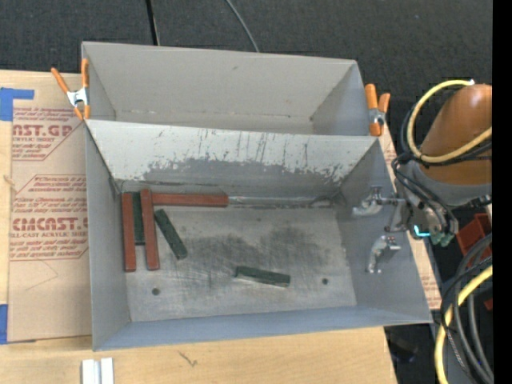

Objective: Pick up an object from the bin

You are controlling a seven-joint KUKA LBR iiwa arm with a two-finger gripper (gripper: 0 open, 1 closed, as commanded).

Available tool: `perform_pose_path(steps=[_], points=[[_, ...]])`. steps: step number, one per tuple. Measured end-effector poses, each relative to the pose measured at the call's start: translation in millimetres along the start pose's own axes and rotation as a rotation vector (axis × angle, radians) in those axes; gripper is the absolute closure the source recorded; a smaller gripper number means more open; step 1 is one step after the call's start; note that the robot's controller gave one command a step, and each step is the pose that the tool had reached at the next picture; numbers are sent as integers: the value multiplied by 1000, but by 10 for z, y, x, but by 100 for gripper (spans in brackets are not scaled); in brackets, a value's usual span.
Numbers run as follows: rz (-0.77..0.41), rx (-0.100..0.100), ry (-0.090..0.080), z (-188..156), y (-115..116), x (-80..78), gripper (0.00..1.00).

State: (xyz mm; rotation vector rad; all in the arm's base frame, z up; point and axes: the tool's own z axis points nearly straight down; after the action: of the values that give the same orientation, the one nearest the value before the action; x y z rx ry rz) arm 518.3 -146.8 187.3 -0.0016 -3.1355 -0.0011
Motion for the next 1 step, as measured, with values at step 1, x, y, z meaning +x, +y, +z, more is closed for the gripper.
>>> perform_pose_path(steps=[1], points=[[-1, 1, -7, -38, 7, -19, 0]])
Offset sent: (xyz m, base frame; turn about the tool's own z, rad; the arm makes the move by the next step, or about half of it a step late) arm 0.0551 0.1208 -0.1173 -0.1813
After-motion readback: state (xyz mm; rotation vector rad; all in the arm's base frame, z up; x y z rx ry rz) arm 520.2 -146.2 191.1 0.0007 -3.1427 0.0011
